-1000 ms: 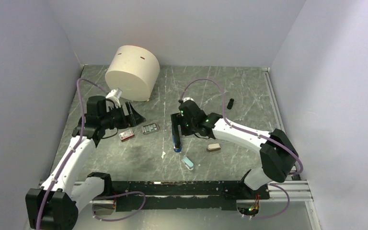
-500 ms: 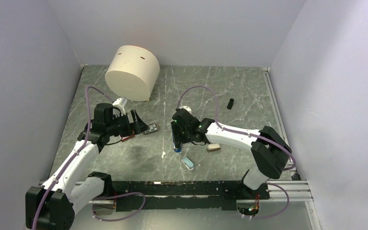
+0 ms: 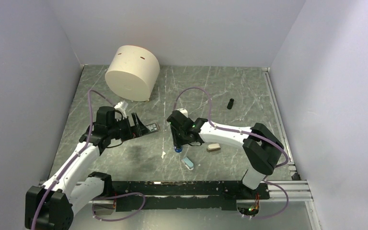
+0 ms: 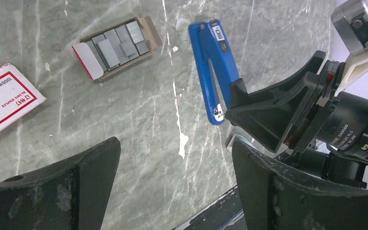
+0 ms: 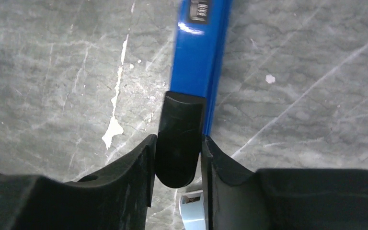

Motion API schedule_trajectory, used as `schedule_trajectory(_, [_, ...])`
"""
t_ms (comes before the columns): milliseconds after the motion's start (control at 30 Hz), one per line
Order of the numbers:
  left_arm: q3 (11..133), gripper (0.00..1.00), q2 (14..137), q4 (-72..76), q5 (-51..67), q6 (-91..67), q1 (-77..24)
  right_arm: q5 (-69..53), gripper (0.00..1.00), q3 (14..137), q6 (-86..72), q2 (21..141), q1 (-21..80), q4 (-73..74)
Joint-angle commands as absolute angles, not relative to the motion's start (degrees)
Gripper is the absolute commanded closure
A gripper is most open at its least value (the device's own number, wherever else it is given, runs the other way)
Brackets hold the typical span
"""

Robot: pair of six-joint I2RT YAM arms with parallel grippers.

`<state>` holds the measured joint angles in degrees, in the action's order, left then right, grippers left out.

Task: Load the staples into the stapler

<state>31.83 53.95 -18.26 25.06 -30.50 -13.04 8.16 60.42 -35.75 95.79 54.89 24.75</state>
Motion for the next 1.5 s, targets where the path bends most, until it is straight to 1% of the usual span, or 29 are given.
schedule_trajectory(0, [30.55,0.10,53.84,-15.78,24.79,-32.88,-14.18,9.60,0.73,60.94,-37.98,95.41,55.62,27.04])
schedule_trajectory(33, [29.72,0.11,54.14,-13.89,26.50,-33.61,-14.72,9.89,0.80,60.85,-38.39,95.25,55.63,26.77])
schedule_trajectory(100, [27.86,0.14,54.84,-9.74,29.66,-36.27,-16.62,10.03,0.87,60.29,-39.35,94.48,55.55,25.43])
schedule_trajectory(267, [24.52,0.20,57.47,0.23,28.57,-43.41,-23.51,9.39,0.91,57.48,-42.10,90.99,54.47,20.20])
schedule_trajectory(400, [25.39,0.30,62.44,5.23,22.12,-46.12,-29.80,7.61,1.00,53.83,-44.98,87.64,52.03,16.22])
schedule_trajectory(500, [25.28,0.40,66.90,10.46,17.82,-48.28,-33.72,5.75,1.00,51.10,-46.54,84.97,49.70,12.88])
schedule_trajectory(567, [25.31,0.44,70.03,14.11,16.35,-49.68,-35.65,4.80,1.00,49.97,-47.30,83.56,48.40,11.78])
schedule_trajectory(633, [26.30,0.45,73.58,17.12,16.33,-50.30,-37.36,4.00,1.00,49.05,-48.01,82.27,47.47,10.59])
schedule_trajectory(733, [29.74,0.45,78.98,17.82,16.67,-49.69,-39.90,1.90,1.00,47.22,-49.33,80.72,46.18,8.69])
schedule_trajectory(967, [30.62,0.47,82.42,21.18,15.29,-50.12,-42.36,-2.70,1.00,43.96,-52.47,79.49,43.51,4.36])
schedule_trajectory(1067, [30.99,0.51,85.60,24.34,16.59,-51.14,-42.49,-3.57,1.00,43.54,-52.69,79.48,43.09,3.44])
schedule_trajectory(1167, [31.73,0.57,89.16,26.82,17.97,-52.06,-42.68,-4.31,1.00,43.61,-52.56,79.83,42.32,2.88])
schedule_trajectory(1267, [31.83,0.58,91.24,28.68,18.61,-52.77,-42.80,-5.44,1.00,43.76,-52.56,80.03,41.70,2.73])
schedule_trajectory(1300, [32.08,0.60,91.57,28.59,18.70,-52.57,-42.86,-5.64,1.00,43.85,-52.48,80.11,41.56,2.73])
schedule_trajectory(1467, [32.26,0.76,92.60,29.06,20.62,-50.74,-43.05,-6.62,1.00,44.27,-51.89,80.64,40.54,2.83])
